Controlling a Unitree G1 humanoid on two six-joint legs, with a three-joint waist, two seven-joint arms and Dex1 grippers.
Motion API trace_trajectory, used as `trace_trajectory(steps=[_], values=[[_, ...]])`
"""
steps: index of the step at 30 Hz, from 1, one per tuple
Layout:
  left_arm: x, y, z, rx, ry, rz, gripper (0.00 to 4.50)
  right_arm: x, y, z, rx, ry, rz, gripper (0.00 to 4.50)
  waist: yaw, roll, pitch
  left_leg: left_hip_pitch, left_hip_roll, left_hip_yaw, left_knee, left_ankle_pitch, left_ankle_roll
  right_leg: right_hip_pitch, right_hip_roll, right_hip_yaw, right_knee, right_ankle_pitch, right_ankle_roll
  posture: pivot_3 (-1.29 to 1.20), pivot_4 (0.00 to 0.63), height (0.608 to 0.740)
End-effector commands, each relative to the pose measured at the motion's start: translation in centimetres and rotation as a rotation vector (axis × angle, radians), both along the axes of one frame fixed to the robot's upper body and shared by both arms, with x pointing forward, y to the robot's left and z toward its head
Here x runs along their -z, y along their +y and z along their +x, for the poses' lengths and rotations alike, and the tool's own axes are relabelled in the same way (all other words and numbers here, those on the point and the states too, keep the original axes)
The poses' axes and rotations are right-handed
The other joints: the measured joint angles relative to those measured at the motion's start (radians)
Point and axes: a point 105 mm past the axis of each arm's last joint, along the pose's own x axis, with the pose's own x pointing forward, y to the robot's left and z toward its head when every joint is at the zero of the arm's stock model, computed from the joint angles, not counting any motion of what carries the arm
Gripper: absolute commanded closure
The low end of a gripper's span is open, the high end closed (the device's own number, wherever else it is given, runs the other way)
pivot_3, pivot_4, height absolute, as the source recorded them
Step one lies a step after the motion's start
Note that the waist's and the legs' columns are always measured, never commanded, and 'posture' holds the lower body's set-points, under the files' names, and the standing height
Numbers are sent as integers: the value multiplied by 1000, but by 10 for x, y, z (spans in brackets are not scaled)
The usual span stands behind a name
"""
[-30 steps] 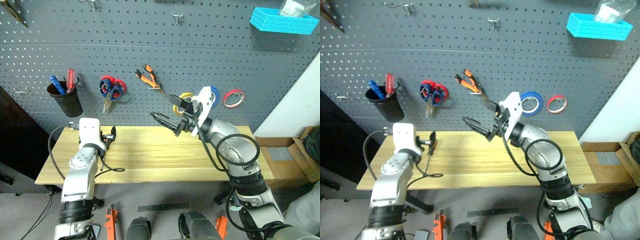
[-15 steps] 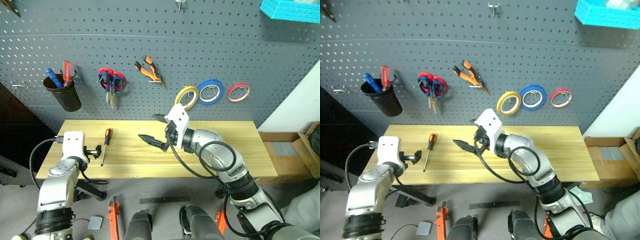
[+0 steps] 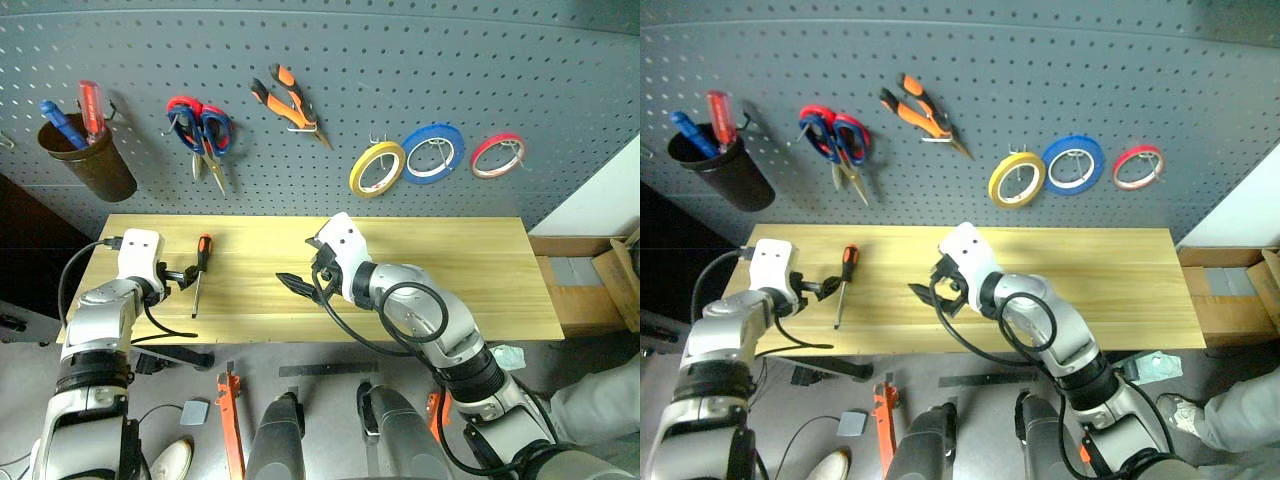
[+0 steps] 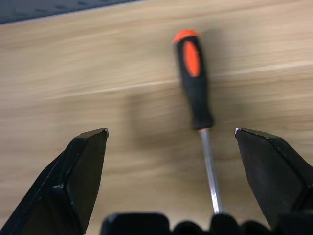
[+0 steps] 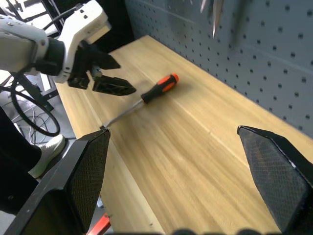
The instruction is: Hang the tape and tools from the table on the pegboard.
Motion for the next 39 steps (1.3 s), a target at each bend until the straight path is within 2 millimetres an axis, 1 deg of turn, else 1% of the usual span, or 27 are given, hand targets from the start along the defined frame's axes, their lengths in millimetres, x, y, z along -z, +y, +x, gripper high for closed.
trace_trajectory(steps=[1, 4, 7, 9, 11, 15, 23, 30, 32, 33, 39], values=[[-16, 2, 12, 47, -34, 34, 33, -25, 5, -11, -39, -52, 52, 0, 0, -1, 11, -1, 0, -1, 0, 0, 0, -1, 0, 0, 0, 0, 0, -8, 409, 740], [-20, 3, 22, 48, -36, 58, 33, -31, 6, -16, -62, -52, 56, 0, -2, -1, 20, -4, 0, -1, 0, 0, 0, -4, 0, -1, 0, 0, 0, -21, 423, 740], [-25, 5, 28, 44, -49, 72, 33, -29, 6, -19, -87, -34, 53, 0, -4, -2, 30, -5, 0, -1, 0, 0, 0, -5, 0, -1, 0, 0, 0, -25, 430, 740], [-29, 12, 29, 28, -50, 93, 33, -28, 6, -21, -97, -28, 53, 0, -6, -2, 37, -6, 0, -1, 0, 0, 0, -6, 0, -1, 1, 0, 0, -27, 435, 740], [-28, 18, 28, 20, -36, 113, 33, -28, 6, -21, -98, -26, 56, 0, -8, -2, 40, -9, 0, 0, 1, 0, 0, -10, 0, -1, 1, 0, 0, -30, 437, 740], [-24, 22, 27, 20, -12, 125, 33, -30, 7, -21, -95, -24, 58, 0, -7, -2, 48, -12, 0, -1, 0, 0, 0, -14, 0, -2, 2, 0, 0, -36, 443, 740], [-26, 19, 32, 22, -10, 129, 33, -33, 7, -20, -93, -25, 59, 0, -5, -2, 62, -13, 0, -2, 1, 0, -1, -14, -2, -3, 2, 0, 0, -41, 445, 740], [-32, 14, 39, 27, -20, 108, 33, -33, 5, -19, -87, -27, 55, 0, -6, -2, 65, -13, 0, -2, 1, 0, -1, -14, -2, -3, 2, 0, 0, -47, 446, 740], [-33, 12, 40, 18, -17, 84, 393, -33, 5, -19, -87, -29, 54, 0, -6, -2, 65, -13, 0, -1, 1, 0, -1, -14, -2, -3, 2, 0, 0, -46, 444, 740], [-32, 12, 40, 14, -13, 75, 660, -33, 5, -18, -86, -29, 54, 0, -6, -2, 65, -13, 0, -1, 1, 0, -1, -14, -2, -3, 1, 0, 0, -46, 442, 740], [-27, 11, 38, -7, 27, 17, 2769, -35, 6, -15, -83, -35, 58, 0, -7, -2, 65, -13, 0, -1, 1, 0, -1, -14, -2, -3, 2, 0, 0, -44, 437, 740]])
